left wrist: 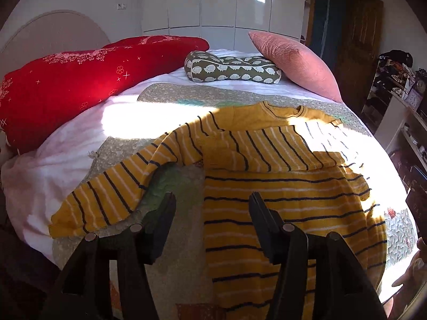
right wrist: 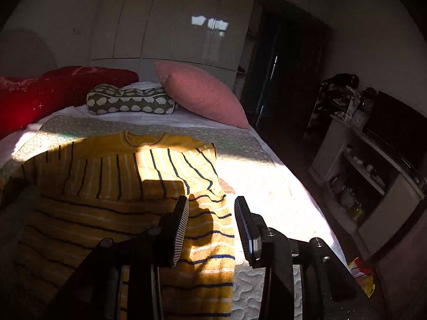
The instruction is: Fold small clothes
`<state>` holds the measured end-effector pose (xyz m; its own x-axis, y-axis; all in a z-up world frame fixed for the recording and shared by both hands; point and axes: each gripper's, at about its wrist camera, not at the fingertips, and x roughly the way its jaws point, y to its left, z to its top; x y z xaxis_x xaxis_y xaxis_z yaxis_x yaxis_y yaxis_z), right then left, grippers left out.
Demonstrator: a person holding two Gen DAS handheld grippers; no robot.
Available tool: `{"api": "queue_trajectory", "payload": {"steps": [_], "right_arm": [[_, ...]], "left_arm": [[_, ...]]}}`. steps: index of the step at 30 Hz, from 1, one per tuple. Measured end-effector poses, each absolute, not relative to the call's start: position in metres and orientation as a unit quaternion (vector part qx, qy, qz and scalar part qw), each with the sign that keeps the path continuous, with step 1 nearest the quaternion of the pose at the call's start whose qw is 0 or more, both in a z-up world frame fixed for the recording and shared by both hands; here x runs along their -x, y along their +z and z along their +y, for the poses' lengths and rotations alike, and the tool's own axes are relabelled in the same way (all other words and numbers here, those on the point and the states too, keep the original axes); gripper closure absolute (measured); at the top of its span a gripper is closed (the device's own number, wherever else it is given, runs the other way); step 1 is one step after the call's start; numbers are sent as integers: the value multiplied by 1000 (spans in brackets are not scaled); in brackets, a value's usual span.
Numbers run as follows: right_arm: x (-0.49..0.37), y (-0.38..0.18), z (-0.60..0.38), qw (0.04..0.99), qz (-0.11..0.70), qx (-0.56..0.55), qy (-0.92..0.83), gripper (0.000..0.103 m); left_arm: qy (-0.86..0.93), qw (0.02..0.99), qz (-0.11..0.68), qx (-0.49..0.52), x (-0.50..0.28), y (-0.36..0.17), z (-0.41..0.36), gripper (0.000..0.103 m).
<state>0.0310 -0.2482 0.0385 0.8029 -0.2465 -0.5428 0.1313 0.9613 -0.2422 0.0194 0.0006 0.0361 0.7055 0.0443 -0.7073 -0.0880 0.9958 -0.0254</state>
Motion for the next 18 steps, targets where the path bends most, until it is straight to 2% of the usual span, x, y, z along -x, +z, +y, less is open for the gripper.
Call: {"api": "queue_trajectory", "payload": {"steps": [9, 18], "right_arm": [[-8, 42, -236, 937, 305, 126, -117, 63], [24, 54, -221, 937, 297, 141, -119, 55]], "left_arm": [[52, 921, 384, 44, 14, 35, 25, 47], [54, 912, 402, 53, 40, 28, 39, 47]]}}
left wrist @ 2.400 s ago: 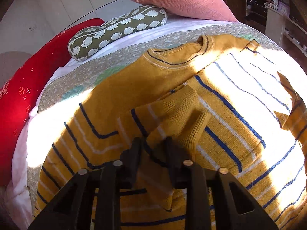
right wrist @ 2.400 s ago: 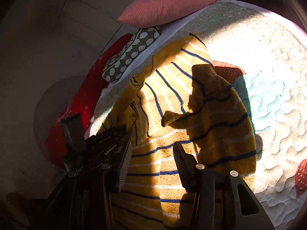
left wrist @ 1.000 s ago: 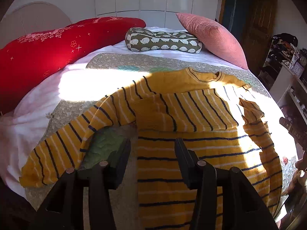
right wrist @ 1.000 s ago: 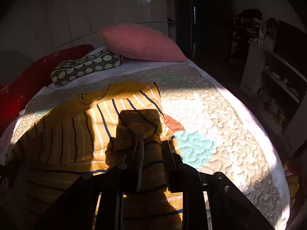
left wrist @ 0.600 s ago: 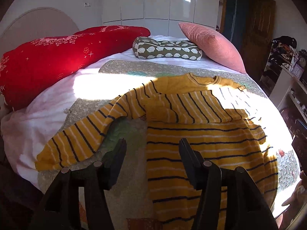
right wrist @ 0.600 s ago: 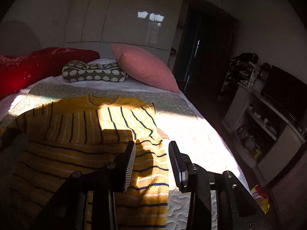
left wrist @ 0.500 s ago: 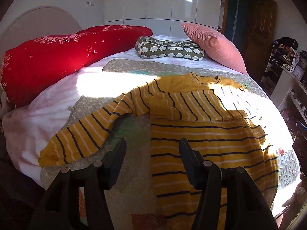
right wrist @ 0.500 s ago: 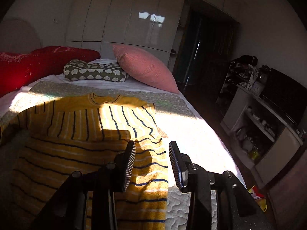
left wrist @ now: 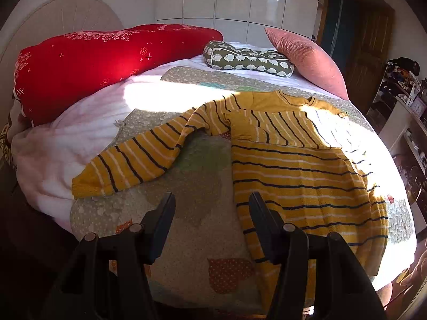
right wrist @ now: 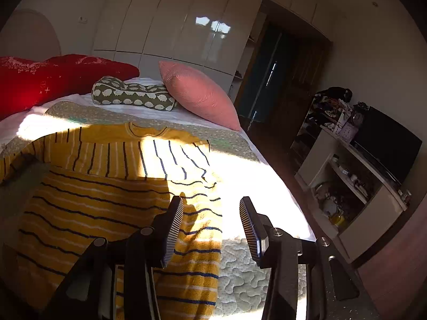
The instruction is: Fold small clothes
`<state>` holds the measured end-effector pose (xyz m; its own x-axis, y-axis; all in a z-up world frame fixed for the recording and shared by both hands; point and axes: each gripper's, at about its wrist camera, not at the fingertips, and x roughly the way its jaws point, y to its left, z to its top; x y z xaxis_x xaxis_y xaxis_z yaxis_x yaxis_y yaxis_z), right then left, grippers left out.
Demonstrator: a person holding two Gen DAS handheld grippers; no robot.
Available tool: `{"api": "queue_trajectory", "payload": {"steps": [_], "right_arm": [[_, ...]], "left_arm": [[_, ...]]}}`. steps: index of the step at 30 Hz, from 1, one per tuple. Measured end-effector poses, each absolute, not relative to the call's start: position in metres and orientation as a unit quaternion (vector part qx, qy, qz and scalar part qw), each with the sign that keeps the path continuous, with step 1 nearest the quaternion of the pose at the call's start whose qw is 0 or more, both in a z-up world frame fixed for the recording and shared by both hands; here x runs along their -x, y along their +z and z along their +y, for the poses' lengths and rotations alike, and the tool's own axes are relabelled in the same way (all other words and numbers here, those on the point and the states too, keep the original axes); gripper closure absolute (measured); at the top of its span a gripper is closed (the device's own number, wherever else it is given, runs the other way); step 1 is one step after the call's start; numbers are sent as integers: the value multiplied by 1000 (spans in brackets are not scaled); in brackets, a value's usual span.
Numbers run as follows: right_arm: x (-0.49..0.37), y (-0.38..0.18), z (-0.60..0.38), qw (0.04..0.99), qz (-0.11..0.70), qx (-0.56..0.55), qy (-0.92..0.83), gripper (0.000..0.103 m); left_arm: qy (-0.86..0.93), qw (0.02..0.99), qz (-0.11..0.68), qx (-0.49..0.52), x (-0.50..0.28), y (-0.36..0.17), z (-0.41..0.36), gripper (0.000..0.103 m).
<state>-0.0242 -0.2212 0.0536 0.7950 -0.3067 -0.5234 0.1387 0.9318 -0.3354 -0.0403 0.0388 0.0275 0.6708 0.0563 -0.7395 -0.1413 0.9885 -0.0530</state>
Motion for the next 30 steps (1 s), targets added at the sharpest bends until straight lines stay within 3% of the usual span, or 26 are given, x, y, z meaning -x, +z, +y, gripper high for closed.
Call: {"api": "queue_trajectory", "payload": {"steps": [16, 24, 30], "right_arm": [[42, 52, -215, 936, 303, 146, -102, 44], [32, -16, -297, 896, 436, -73, -50, 44], [40, -42, -324, 875, 460, -142, -56, 44]], "left_arm": [[44, 901, 429, 43, 44, 13, 26, 46], [14, 882, 471, 26, 42, -21, -1, 46], [-1, 882, 472, 1, 45, -29, -18, 46]]}}
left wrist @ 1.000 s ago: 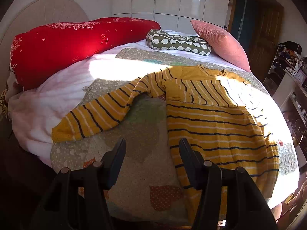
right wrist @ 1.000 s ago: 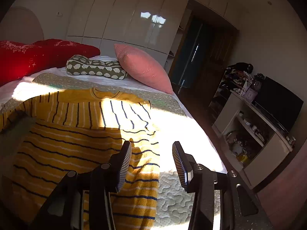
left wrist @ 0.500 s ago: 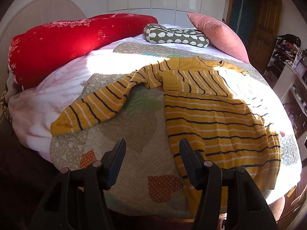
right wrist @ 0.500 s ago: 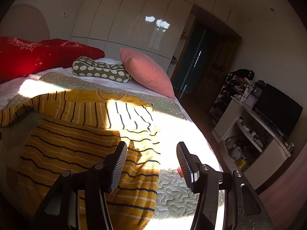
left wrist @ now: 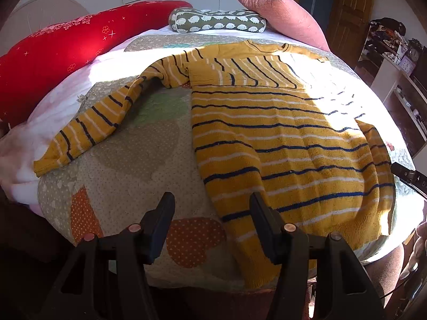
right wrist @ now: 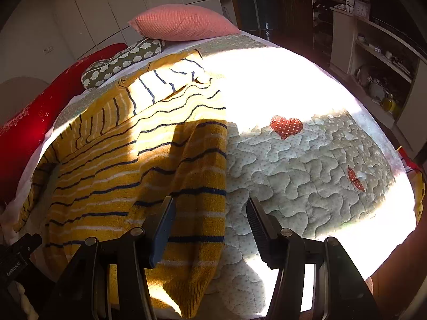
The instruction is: Fold small clothes
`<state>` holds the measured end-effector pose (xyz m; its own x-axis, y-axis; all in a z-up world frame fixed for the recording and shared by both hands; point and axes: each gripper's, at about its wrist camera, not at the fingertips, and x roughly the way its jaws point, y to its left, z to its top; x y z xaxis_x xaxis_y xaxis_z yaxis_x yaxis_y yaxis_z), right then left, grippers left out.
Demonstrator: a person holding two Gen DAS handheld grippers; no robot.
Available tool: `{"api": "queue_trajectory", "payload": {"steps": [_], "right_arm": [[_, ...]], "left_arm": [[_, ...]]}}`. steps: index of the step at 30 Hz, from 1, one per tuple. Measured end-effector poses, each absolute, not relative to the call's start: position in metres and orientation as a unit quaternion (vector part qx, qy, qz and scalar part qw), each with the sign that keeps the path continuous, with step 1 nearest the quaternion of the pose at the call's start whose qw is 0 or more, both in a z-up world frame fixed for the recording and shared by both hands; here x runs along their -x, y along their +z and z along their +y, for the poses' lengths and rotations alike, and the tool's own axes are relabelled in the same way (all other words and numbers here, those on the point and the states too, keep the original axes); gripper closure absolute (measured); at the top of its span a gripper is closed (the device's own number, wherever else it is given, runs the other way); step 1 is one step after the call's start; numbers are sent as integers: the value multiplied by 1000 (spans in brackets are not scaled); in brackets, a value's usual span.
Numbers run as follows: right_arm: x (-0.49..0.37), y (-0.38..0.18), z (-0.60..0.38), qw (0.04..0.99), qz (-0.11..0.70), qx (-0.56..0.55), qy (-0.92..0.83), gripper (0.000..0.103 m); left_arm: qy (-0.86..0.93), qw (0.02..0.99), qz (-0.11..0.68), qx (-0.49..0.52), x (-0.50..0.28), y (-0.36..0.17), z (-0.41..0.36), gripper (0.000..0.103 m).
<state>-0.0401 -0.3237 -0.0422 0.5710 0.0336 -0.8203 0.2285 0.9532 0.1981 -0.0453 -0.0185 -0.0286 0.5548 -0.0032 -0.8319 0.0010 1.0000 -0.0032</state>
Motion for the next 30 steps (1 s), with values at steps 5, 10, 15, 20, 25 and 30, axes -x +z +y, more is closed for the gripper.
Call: {"api": "queue_trajectory", "payload": {"steps": [5, 10, 15, 20, 25, 30], "right_arm": [[38, -47, -323, 870, 464, -162, -43, 44], [37, -49, -316, 869, 467, -160, -28, 44], [40, -55, -325, 865, 464, -188, -14, 44], [46, -64, -337, 858, 466, -217, 1, 44], [51, -68, -339, 852, 456, -253, 42, 44], [54, -76, -330, 854, 449, -256, 64, 46]], "left_arm": [[-9, 882, 471, -3, 48, -29, -21, 46], [-9, 881, 473, 2, 47, -29, -19, 46], [-40, 864, 498, 69, 39, -38, -3, 46], [-89, 829, 531, 151, 25, -60, 10, 46], [-118, 823, 532, 160, 24, -67, -4, 31], [-135, 819, 536, 153, 32, -72, -28, 26]]}}
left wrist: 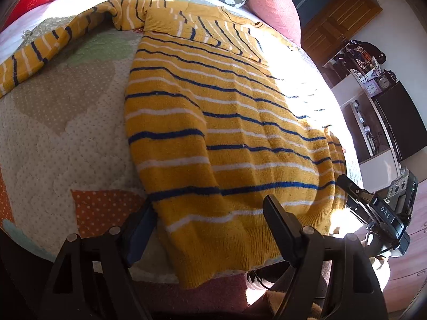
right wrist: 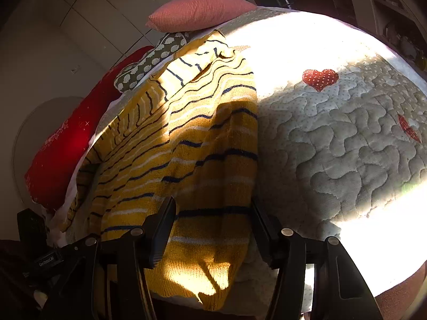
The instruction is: Fold small clothes
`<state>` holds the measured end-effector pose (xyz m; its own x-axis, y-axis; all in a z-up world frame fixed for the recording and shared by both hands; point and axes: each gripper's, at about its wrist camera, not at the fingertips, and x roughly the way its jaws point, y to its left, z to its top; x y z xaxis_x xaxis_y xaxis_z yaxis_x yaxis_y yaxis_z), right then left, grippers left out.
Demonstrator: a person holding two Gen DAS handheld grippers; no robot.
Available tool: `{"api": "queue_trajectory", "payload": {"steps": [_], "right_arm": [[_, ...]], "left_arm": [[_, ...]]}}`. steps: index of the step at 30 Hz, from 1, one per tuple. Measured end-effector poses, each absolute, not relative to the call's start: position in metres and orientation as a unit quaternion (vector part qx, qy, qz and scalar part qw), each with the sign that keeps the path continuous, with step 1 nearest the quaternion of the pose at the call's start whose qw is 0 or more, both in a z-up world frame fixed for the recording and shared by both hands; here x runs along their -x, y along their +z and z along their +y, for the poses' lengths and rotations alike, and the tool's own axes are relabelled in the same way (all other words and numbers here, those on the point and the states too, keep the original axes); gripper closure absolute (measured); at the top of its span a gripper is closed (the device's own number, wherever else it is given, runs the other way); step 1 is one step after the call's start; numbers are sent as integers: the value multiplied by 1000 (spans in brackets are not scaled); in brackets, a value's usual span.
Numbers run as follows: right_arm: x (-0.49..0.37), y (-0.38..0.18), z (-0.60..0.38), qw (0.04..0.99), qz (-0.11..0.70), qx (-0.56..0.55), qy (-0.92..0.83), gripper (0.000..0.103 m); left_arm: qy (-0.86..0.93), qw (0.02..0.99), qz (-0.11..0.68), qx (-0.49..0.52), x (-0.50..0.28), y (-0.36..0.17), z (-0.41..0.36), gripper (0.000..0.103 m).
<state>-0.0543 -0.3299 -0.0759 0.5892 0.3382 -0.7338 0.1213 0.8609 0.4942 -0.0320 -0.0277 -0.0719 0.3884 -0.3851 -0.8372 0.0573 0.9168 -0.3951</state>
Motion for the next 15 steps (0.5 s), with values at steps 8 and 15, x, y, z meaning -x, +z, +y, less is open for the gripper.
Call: {"api": "queue_trajectory", "payload": {"steps": [8, 15], "right_arm": [[70, -62, -339, 845, 443, -282, 99, 92], [93, -69, -342, 836, 489, -233, 89, 89]], "left_arm": [[-133, 813, 549, 143, 36, -51, -18, 90], [-114, 822, 548, 104, 55, -44, -7, 85]]}}
